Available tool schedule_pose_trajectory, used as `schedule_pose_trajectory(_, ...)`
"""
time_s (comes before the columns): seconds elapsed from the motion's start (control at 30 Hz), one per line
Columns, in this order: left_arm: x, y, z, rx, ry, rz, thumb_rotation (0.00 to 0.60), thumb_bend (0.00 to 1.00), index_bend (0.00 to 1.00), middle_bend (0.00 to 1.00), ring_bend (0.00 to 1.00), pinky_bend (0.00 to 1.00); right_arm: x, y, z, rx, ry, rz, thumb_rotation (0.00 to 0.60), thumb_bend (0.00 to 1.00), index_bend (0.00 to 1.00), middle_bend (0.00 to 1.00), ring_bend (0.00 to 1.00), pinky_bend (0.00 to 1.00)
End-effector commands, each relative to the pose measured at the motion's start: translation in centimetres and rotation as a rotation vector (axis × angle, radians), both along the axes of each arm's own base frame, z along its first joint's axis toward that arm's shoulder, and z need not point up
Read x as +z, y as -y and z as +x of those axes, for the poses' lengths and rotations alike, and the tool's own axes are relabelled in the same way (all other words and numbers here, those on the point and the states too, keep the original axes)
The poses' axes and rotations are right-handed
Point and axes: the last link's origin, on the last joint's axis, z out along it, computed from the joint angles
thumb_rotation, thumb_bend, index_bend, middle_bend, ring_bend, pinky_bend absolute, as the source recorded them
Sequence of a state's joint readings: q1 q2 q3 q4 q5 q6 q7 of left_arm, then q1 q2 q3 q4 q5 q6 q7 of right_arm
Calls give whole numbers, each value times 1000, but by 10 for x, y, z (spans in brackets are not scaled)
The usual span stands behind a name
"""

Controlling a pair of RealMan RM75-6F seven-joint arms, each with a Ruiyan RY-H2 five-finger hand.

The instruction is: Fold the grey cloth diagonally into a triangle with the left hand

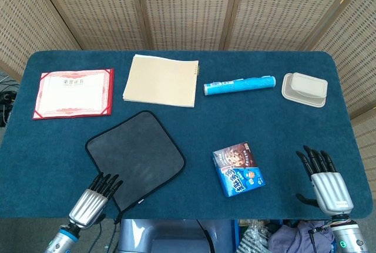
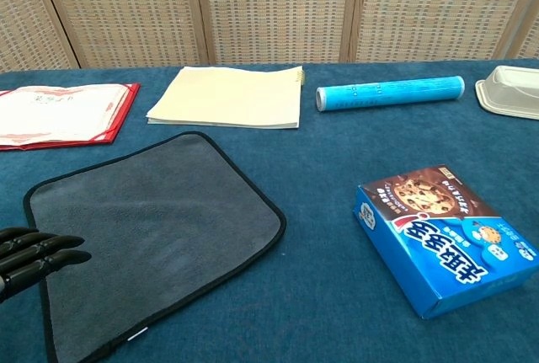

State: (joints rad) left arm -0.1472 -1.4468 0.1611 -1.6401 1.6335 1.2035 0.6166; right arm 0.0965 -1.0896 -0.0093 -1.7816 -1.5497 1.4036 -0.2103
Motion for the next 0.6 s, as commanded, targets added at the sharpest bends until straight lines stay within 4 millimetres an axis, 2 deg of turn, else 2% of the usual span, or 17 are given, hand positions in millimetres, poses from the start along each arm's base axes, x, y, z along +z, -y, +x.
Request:
schedule_pose_trajectory(0.03, -3, -4, 2, 0, 4, 9, 600, 212, 0, 0, 0, 0, 0, 0, 0, 1, 0, 2, 600, 0, 0, 0, 0, 0)
schedule_pose_trajectory(0.6, -22, -14, 13, 14, 23, -5, 600, 213, 0, 0, 0, 0, 1, 0, 0, 0, 4, -1, 600, 0, 0, 0, 0, 0)
